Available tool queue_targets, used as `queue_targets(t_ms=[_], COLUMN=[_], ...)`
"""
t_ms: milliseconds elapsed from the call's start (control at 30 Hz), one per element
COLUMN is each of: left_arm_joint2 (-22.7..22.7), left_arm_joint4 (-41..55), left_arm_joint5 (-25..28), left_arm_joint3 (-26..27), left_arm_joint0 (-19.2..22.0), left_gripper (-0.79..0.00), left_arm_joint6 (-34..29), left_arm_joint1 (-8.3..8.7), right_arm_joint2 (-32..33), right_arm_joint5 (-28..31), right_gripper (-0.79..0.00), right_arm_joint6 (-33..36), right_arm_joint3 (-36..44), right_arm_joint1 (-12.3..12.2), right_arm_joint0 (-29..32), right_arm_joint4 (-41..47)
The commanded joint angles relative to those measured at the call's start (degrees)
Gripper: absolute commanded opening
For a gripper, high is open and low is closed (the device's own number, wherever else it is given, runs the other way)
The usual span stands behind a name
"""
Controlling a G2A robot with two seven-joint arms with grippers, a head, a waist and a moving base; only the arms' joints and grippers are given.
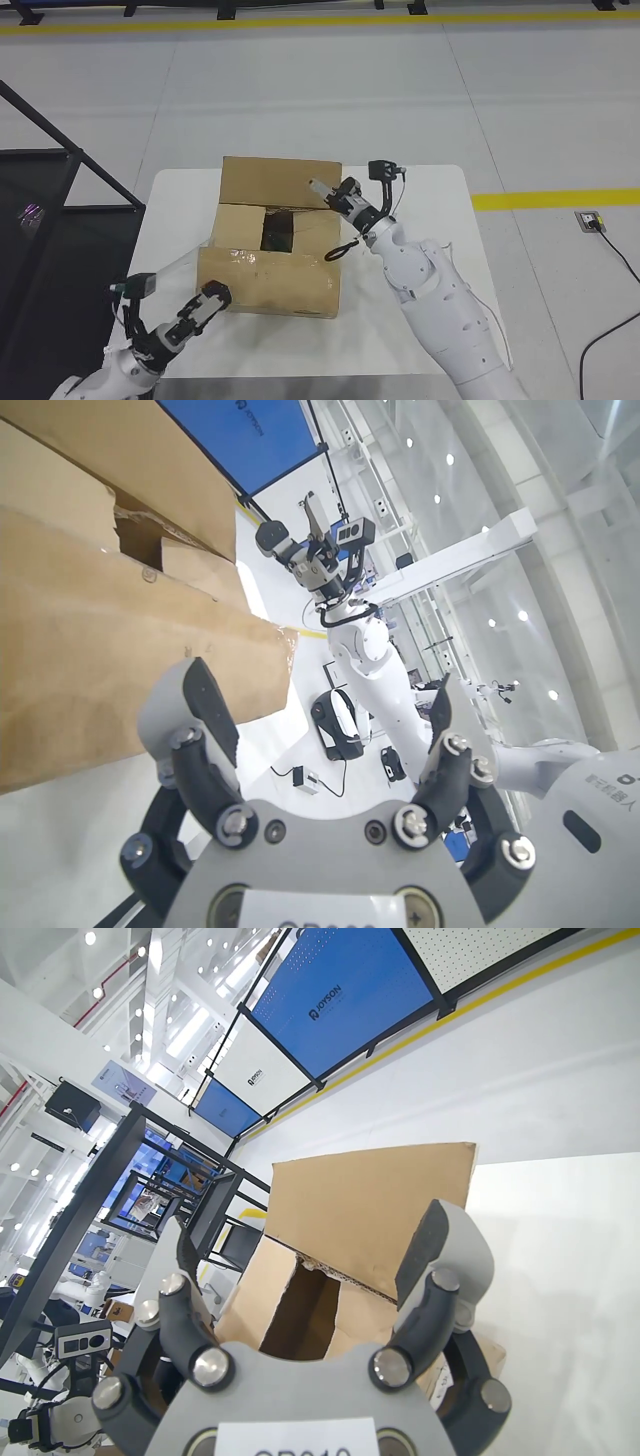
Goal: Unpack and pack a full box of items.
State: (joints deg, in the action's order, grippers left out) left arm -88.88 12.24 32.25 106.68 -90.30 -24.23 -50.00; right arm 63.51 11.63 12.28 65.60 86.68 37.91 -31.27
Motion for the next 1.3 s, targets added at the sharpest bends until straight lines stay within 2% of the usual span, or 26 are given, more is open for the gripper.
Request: queue_targets(t_ms=[0, 200, 433, 567, 733, 1000, 1167, 1267], left_arm_joint2=[1.3, 4.4, 6.3, 6.4, 6.0, 5.9, 6.2, 6.7], left_arm_joint4=[-0.4, -1.4, -1.8, -2.0, -2.1, -3.7, -4.9, -6.0], left_arm_joint5=[-1.8, -4.4, -6.0, -6.0, -5.9, -7.5, -10.1, -11.6], left_arm_joint3=[-0.7, -2.7, -5.3, -5.9, -6.3, -6.3, -6.3, -6.4], left_arm_joint0=[1.8, 5.5, 8.0, 8.1, 7.6, 7.3, 7.9, 8.6], left_gripper=[0.0, 0.0, 0.0, 0.0, 0.0, 0.0, 0.0, 0.0], left_arm_joint6=[0.8, 2.5, 2.5, 2.7, 2.8, 4.6, 6.3, 7.1], left_arm_joint1=[-0.28, -1.09, -1.78, -2.06, -2.33, -2.86, -3.27, -3.54], right_arm_joint2=[0.2, 0.5, -0.2, -1.1, -0.6, 2.1, 3.9, 4.7], right_arm_joint5=[-1.6, -1.4, 3.3, 7.0, 16.0, 29.6, 35.3, 35.9], right_gripper=[0.0, 0.0, 0.0, 0.0, 0.0, 0.0, 0.0, 0.0], right_arm_joint6=[0.1, -0.1, 1.5, 4.7, 9.3, 15.3, 21.6, 28.1], right_arm_joint3=[-1.9, -12.1, -25.3, -31.7, -37.3, -39.9, -37.4, -34.6], right_arm_joint1=[0.2, 0.9, 2.4, 3.5, 4.6, 4.3, 3.4, 2.7], right_arm_joint0=[-1.1, -6.6, -13.3, -16.5, -18.9, -20.2, -19.1, -17.7], right_arm_joint4=[0.8, 3.6, 9.5, 13.3, 20.3, 28.1, 32.3, 35.5])
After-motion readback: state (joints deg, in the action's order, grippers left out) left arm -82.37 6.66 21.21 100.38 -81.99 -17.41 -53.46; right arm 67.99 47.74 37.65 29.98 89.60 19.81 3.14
